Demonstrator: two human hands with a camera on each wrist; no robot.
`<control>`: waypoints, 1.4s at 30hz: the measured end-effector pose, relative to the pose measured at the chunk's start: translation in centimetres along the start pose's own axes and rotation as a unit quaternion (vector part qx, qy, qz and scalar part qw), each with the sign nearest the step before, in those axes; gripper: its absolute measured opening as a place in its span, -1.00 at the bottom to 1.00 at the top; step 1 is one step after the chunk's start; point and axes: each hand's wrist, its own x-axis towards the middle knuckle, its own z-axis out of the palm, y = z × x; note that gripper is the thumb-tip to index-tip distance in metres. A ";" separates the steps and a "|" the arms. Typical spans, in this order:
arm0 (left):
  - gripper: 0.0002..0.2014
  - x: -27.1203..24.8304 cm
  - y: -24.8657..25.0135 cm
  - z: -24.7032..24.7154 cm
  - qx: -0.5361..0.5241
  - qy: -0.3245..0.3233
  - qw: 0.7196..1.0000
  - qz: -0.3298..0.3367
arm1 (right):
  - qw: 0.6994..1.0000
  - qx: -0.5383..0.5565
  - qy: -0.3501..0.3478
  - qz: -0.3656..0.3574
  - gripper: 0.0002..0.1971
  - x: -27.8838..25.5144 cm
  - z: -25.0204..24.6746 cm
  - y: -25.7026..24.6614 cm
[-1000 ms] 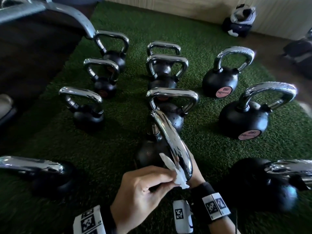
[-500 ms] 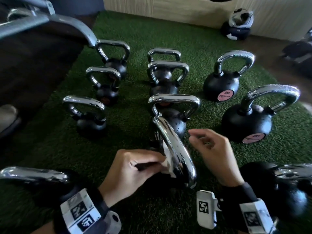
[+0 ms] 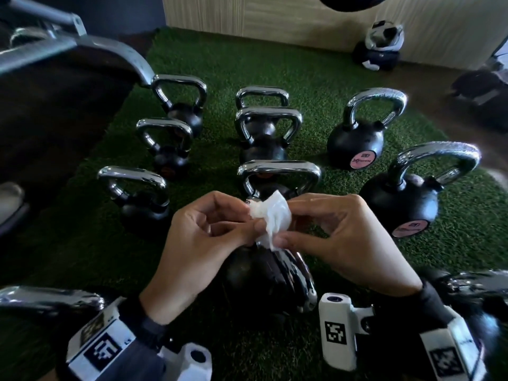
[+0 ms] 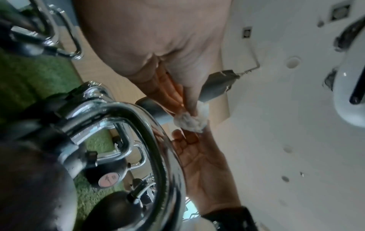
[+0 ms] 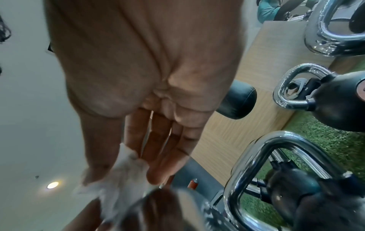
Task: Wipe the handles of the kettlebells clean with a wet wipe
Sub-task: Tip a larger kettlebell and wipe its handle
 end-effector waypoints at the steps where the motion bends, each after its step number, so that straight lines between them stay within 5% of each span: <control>1: -0.69 -0.1 0.0 0.3 -0.006 0.017 1.000 -0.016 | 1.000 0.008 0.013 0.002 -0.70 -0.1 0.3 0.2; 5: -0.74 -0.3 -0.4 1.0 0.005 0.030 0.999 -0.029 | 0.997 0.006 0.070 0.006 -0.73 -0.8 0.9 0.9; 8: -0.71 -1.4 -2.8 0.3 0.147 0.070 0.987 0.004 | 0.989 -0.010 0.146 0.019 -0.78 -1.5 -0.1 1.8; 10: -0.46 -2.8 -4.7 -0.4 0.284 0.041 0.957 0.029 | 0.982 -0.018 0.182 0.041 -0.80 -2.0 -0.7 3.1; 14: 0.30 -5.8 -8.0 0.2 0.495 -0.156 0.855 -0.004 | 0.969 -0.030 0.225 0.096 -0.82 -3.5 -0.9 6.2; 19: 0.64 -5.8 -10.2 3.7 0.533 -0.066 0.838 -0.092 | 0.963 -0.050 0.224 0.142 -0.85 -5.1 -0.4 8.9; 24: 0.61 -5.0 -11.9 3.7 0.542 -0.069 0.836 -0.050 | 0.956 -0.049 0.236 0.168 -0.85 -5.6 0.0 9.9; 30: 0.63 -3.3 -12.1 1.4 0.511 -0.145 0.847 -0.008 | 0.948 -0.042 0.257 0.185 -0.82 -6.1 -0.1 10.9; 36: 0.37 -0.2 -12.6 -2.6 0.479 -0.262 0.834 0.076 | 0.944 -0.024 0.247 0.216 -0.77 -4.2 1.4 12.6; 42: 0.21 -1.1 -12.3 -2.2 0.510 -0.247 0.816 0.115 | 0.951 -0.092 0.215 0.203 -0.89 0.4 4.4 13.0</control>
